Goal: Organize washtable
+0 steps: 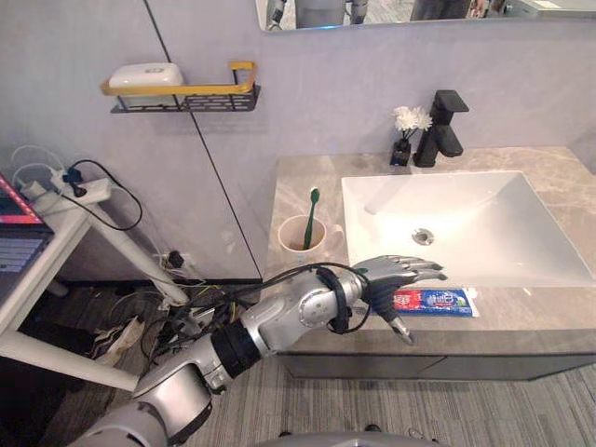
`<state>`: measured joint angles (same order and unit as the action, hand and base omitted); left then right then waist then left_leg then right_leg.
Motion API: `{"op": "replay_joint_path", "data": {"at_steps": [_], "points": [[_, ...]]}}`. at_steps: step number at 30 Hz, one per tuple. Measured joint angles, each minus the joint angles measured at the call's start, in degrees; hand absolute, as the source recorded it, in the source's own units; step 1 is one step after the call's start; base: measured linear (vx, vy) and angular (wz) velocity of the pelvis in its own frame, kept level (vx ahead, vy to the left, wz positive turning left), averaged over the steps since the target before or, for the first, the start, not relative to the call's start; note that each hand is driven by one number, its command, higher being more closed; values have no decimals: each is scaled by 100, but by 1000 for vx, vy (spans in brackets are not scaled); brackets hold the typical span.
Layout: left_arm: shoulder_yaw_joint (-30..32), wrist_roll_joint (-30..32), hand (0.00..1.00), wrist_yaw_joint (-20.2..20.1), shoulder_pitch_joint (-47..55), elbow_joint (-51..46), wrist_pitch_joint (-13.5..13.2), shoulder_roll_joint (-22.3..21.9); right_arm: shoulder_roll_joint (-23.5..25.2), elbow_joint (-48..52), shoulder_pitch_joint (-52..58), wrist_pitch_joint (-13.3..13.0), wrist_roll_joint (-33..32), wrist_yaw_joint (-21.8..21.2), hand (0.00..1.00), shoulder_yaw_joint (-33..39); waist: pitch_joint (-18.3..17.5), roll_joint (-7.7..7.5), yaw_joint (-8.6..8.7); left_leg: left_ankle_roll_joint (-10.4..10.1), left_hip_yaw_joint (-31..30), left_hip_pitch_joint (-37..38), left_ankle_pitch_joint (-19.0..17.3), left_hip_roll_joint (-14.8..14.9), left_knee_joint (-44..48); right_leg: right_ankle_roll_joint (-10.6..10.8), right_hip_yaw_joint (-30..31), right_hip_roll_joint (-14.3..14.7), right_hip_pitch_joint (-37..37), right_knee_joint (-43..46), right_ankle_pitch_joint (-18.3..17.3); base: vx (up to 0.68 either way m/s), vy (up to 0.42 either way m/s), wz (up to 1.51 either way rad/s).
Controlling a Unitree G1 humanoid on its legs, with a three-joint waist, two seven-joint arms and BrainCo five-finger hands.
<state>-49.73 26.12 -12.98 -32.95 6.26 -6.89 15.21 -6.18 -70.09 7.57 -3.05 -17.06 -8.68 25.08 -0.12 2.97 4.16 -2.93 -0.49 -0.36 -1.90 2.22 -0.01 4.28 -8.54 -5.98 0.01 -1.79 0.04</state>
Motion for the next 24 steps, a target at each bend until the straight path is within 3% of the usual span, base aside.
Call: {"op": "replay_joint_path", "data": {"at_steps": [18,19,24], "points": [[48,-1,0,21,278,611,70,93,14,40,-251,1,-2,0,0,47,208,-26,29,-3,30,161,0,5,-197,1,-25,24,215,-334,117,15,-4,-1],[48,-1,100,21,279,617,73,102,15,39,-271,1,-2,0,0,48,208,-26,30,-3,36,161,0,4,-199,1,-23,22,212,-334,116,0,0,0],[103,-96,100,158,307,617,133,67,18,39,-286,1,-1,2,0,48,209,-27,30,-3,43,161,-1,7,-195,1,-21,22,214,-334,116,0,0,0]]}}
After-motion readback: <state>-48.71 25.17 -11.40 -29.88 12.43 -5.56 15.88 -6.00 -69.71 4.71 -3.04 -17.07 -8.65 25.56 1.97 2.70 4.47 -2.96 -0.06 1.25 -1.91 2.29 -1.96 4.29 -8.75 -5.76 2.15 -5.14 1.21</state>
